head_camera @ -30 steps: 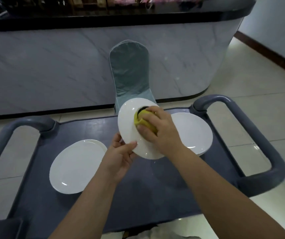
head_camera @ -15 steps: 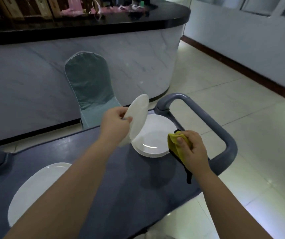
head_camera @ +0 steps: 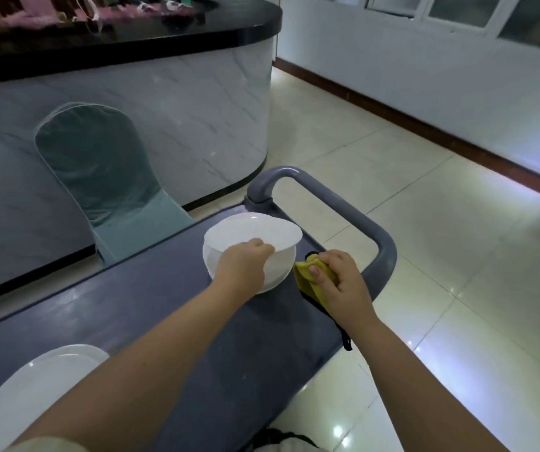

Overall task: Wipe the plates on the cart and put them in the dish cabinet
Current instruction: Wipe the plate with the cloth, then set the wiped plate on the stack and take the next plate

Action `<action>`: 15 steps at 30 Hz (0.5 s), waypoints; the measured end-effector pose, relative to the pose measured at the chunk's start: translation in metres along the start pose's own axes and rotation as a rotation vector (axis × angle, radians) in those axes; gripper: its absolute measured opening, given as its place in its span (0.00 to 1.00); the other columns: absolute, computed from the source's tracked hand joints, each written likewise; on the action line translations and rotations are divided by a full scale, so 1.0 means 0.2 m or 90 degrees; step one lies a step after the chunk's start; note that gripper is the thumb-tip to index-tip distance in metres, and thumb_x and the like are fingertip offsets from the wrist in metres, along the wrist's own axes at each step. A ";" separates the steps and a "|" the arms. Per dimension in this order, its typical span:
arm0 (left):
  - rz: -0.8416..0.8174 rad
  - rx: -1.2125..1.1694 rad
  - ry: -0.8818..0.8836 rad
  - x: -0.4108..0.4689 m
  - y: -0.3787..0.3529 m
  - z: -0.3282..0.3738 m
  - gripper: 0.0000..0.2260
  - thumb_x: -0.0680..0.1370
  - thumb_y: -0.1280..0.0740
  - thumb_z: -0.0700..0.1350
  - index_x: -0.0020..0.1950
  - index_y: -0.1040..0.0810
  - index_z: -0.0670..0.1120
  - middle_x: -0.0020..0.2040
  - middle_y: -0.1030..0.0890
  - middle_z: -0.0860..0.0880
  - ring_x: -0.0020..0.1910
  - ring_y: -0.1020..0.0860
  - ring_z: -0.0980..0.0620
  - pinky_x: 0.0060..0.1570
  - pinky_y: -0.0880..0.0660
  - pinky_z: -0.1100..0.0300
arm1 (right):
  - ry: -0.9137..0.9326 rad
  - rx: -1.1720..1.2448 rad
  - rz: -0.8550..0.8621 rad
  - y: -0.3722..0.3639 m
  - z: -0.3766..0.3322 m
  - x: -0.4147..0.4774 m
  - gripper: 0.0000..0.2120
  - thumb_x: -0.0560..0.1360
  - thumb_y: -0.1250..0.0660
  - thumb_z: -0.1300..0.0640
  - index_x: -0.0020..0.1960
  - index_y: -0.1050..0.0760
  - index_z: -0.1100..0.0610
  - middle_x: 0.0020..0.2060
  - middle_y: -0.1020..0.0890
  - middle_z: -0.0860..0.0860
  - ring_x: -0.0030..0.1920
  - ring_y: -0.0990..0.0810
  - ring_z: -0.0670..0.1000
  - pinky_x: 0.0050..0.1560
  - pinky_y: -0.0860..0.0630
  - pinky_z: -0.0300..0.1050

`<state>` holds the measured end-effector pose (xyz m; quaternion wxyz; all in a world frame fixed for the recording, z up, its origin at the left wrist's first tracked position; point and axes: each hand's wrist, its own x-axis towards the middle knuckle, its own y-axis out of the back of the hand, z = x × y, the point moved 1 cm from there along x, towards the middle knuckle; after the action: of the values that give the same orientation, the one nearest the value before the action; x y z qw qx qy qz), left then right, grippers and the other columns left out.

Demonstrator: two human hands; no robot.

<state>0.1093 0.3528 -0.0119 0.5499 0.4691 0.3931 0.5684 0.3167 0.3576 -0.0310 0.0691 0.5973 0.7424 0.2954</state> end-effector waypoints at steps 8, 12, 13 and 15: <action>0.053 -0.040 -0.087 -0.14 -0.25 -0.11 0.17 0.58 0.22 0.30 0.43 0.16 0.45 0.36 0.21 0.46 0.32 0.25 0.42 0.30 0.26 0.53 | -0.039 0.008 -0.006 -0.04 0.04 -0.10 0.02 0.77 0.37 0.43 0.49 0.29 0.35 0.52 0.26 0.42 0.54 0.27 0.41 0.53 0.30 0.35; 0.064 -0.008 -0.055 -0.17 -0.30 -0.13 0.18 0.60 0.20 0.36 0.46 0.16 0.51 0.40 0.20 0.48 0.35 0.24 0.42 0.35 0.32 0.54 | -0.043 -0.007 -0.033 -0.10 0.07 -0.13 0.02 0.77 0.37 0.42 0.50 0.28 0.37 0.52 0.26 0.42 0.55 0.26 0.44 0.54 0.27 0.42; 0.064 0.007 -0.034 -0.18 -0.30 -0.13 0.20 0.59 0.21 0.35 0.47 0.16 0.52 0.41 0.20 0.48 0.36 0.23 0.42 0.36 0.31 0.53 | -0.039 -0.012 -0.036 -0.12 0.06 -0.13 0.03 0.77 0.38 0.41 0.50 0.28 0.37 0.52 0.26 0.42 0.55 0.26 0.44 0.55 0.27 0.42; 0.064 0.024 0.006 -0.19 -0.29 -0.14 0.22 0.59 0.21 0.37 0.48 0.16 0.55 0.43 0.19 0.48 0.39 0.22 0.43 0.37 0.30 0.51 | -0.029 -0.009 -0.045 -0.16 0.04 -0.13 0.04 0.76 0.38 0.41 0.50 0.28 0.37 0.52 0.26 0.41 0.55 0.26 0.43 0.54 0.28 0.39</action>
<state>0.0957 0.3223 -0.0792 0.5096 0.4962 0.3822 0.5899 0.3010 0.3329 -0.0597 0.1006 0.5769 0.7590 0.2846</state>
